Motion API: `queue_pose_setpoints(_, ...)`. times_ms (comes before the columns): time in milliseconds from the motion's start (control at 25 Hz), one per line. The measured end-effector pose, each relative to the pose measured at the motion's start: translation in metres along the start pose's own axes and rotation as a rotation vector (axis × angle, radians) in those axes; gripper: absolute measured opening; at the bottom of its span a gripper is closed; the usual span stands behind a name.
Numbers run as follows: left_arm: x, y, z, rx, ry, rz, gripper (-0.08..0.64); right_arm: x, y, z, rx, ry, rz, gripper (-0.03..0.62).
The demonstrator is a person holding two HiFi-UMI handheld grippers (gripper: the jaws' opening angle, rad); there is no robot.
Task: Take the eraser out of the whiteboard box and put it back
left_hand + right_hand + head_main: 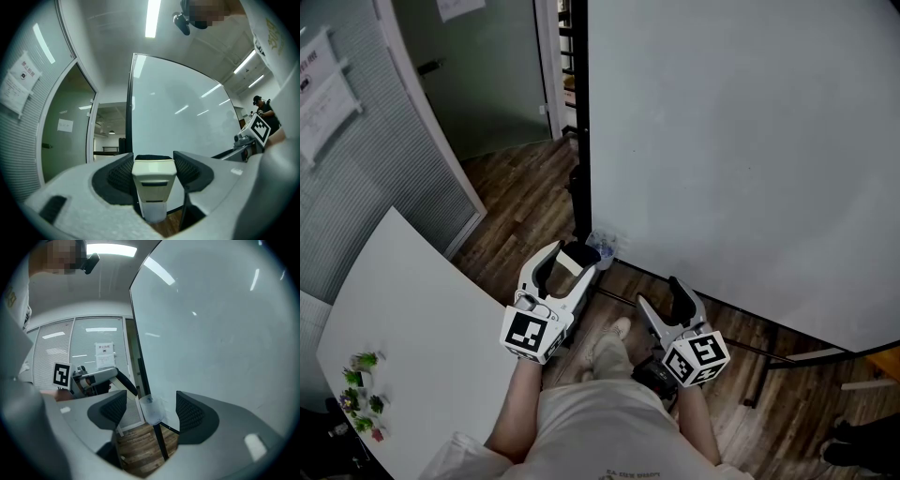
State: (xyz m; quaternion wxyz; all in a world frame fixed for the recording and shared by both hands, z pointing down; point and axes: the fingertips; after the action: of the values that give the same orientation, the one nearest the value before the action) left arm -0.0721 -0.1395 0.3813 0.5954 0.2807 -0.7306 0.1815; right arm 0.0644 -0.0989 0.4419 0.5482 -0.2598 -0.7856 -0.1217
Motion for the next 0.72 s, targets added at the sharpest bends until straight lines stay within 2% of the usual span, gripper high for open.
queue_pose_setpoints(720,0.014,-0.017,0.008,0.008,0.018,0.012,0.263,0.004,-0.018,-0.014,0.005,-0.008,0.024,0.321)
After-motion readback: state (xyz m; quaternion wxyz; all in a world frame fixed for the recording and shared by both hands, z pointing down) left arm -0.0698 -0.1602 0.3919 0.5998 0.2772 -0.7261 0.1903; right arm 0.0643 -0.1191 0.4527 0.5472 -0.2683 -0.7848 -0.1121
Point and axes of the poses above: the fingertips, and each gripper's own axes: y backward along the fingers, z to its left, x out of its underside, and after that the axes turned 8 degrees about -y, right-handed
